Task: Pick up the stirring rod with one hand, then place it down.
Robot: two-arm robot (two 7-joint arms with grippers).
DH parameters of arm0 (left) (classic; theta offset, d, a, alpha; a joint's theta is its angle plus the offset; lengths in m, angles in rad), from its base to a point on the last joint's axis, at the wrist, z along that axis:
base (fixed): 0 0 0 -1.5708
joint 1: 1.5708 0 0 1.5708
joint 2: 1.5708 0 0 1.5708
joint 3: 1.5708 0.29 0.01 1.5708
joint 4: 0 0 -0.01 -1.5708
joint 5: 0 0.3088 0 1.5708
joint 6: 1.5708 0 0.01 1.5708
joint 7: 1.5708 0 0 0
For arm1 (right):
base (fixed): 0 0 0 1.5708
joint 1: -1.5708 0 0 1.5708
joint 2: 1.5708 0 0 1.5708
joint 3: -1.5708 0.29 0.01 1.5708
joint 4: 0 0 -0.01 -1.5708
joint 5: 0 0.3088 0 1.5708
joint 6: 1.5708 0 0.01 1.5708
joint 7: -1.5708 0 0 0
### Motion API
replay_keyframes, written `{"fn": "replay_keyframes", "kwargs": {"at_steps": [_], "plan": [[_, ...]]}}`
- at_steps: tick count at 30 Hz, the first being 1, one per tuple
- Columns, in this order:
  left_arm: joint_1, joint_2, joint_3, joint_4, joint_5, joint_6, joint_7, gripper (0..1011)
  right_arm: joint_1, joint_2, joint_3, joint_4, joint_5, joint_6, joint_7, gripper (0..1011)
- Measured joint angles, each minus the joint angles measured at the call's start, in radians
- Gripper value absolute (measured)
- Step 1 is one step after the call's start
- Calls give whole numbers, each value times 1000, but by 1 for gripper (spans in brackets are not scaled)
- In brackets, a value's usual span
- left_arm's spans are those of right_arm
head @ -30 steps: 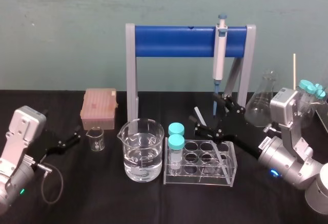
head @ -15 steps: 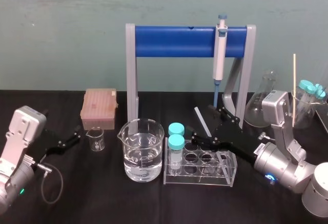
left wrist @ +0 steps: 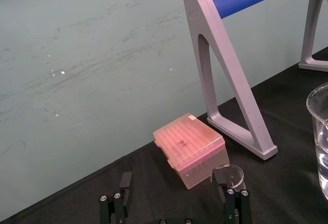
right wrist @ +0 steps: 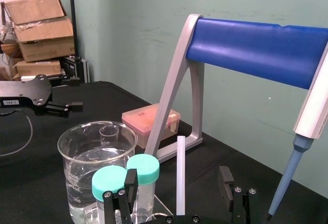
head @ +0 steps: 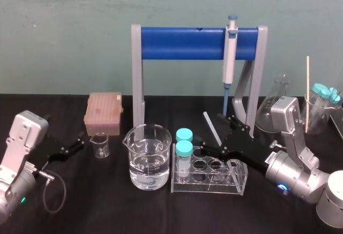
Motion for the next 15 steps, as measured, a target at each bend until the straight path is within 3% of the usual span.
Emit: {"fn": "replay_keyframes", "kwargs": {"at_steps": [10,15], "plan": [[0,0,0,0,0,0,0,1000,1,1,-1,-1,3,-1,-1,981],[0,0,0,0,0,0,0,1000,1,1,-2,-1,4,-2,-1,853]]}}
